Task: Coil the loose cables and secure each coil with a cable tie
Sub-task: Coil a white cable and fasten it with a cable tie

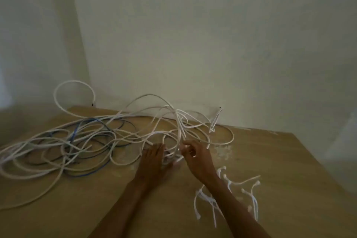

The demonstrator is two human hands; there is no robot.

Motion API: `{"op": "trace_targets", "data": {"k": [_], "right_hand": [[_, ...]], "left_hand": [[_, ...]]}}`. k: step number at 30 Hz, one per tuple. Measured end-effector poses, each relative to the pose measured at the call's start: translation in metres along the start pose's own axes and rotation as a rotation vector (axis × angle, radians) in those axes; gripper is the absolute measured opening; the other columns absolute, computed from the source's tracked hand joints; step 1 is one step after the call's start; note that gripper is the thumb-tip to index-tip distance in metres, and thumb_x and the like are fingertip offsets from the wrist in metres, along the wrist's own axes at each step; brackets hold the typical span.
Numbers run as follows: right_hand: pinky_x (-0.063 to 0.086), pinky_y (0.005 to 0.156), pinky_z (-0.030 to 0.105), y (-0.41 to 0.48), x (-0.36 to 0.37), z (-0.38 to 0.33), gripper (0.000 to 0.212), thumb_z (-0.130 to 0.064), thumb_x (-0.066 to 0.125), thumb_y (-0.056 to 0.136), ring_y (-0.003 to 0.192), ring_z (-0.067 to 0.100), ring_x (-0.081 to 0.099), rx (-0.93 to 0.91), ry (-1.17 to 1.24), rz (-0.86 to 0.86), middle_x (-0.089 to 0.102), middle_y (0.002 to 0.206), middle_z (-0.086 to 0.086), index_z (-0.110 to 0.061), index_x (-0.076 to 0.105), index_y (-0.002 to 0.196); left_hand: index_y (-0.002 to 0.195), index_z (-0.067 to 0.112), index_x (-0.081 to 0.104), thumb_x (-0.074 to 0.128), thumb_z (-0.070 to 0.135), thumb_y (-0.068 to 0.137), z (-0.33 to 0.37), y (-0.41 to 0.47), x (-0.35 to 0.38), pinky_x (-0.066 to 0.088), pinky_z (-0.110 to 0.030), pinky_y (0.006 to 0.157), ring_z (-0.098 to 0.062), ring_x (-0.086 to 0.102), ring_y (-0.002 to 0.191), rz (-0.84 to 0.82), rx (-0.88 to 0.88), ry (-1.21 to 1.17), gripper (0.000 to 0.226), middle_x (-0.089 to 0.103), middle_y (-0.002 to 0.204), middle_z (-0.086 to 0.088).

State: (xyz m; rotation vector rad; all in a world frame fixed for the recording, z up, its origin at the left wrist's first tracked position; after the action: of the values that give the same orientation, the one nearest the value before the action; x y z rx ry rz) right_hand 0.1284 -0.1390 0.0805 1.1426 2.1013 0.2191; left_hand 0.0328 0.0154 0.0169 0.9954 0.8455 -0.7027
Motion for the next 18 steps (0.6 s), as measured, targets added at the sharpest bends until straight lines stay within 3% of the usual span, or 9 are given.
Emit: {"op": "trace_targets", "data": {"k": [2, 5, 8, 10, 14, 18], "right_hand": [[0.047, 0.067, 0.011, -0.006, 0.001, 0.001, 0.020, -0.036, 0.067, 0.096, 0.073, -0.006, 0.064, 0.005, -0.047, -0.024, 0.068, 0.080, -0.016, -0.025, 0.074, 0.111], [0.049, 0.066, 0.016, -0.009, 0.004, 0.011, 0.015, -0.037, 0.067, 0.095, 0.071, 0.000, 0.064, -0.045, -0.158, -0.033, 0.072, 0.082, -0.014, -0.027, 0.075, 0.103], [0.051, 0.067, 0.020, -0.007, 0.001, 0.020, 0.012, -0.038, 0.066, 0.095, 0.073, 0.001, 0.064, -0.004, -0.156, 0.040, 0.070, 0.081, -0.015, -0.027, 0.073, 0.096], [0.050, 0.067, 0.019, -0.006, 0.000, 0.023, 0.014, -0.039, 0.066, 0.095, 0.076, -0.002, 0.064, 0.028, -0.102, 0.085, 0.068, 0.082, -0.016, -0.026, 0.070, 0.101], [0.055, 0.069, 0.020, 0.009, 0.003, 0.011, 0.041, -0.052, 0.065, 0.093, 0.078, -0.004, 0.065, 0.072, 0.016, 0.105, 0.070, 0.096, -0.015, -0.028, 0.062, 0.126], [0.057, 0.068, 0.036, 0.031, 0.007, -0.006, 0.014, -0.034, 0.069, 0.095, 0.071, 0.006, 0.068, -0.021, 0.064, 0.084, 0.073, 0.078, -0.009, -0.022, 0.076, 0.093]], "left_hand": [[0.131, 0.009, 0.064, 0.021, 0.074, 0.097, 0.001, -0.002, 0.000, 0.041, -0.045, 0.105, -0.032, 0.063, 0.121, 0.028, 0.036, 0.001, 0.085, 0.066, 0.131, -0.012], [0.121, 0.018, 0.073, 0.045, 0.066, 0.088, 0.003, 0.002, -0.008, 0.045, -0.051, 0.103, -0.027, 0.065, 0.119, 0.062, 0.047, -0.071, 0.065, 0.070, 0.126, -0.006], [0.115, 0.026, 0.076, 0.050, 0.061, 0.087, -0.003, 0.002, -0.011, 0.043, -0.044, 0.104, -0.018, 0.064, 0.117, 0.094, 0.065, -0.118, 0.052, 0.071, 0.124, 0.002], [0.111, 0.025, 0.077, 0.053, 0.056, 0.089, -0.003, 0.002, -0.013, 0.045, -0.042, 0.101, -0.018, 0.067, 0.111, 0.121, 0.088, -0.149, 0.045, 0.073, 0.119, 0.003], [0.106, 0.018, 0.079, 0.052, 0.050, 0.088, 0.004, 0.004, -0.015, 0.046, -0.041, 0.095, -0.024, 0.069, 0.106, 0.154, 0.127, -0.143, 0.045, 0.074, 0.115, -0.003], [0.108, 0.018, 0.077, 0.055, 0.045, 0.086, 0.009, 0.000, -0.022, 0.055, -0.040, 0.089, -0.023, 0.069, 0.102, 0.169, 0.149, -0.261, 0.041, 0.074, 0.113, -0.001]]}}
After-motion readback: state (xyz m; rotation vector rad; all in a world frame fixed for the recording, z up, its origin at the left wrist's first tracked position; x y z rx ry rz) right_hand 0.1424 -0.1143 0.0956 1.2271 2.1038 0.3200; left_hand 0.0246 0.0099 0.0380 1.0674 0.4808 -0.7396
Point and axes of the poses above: each hand's wrist, its own y-axis towards the middle knuckle, its own x-axis out of the palm, z = x × y, the point moved 4 cm from there along y, towards the middle knuckle
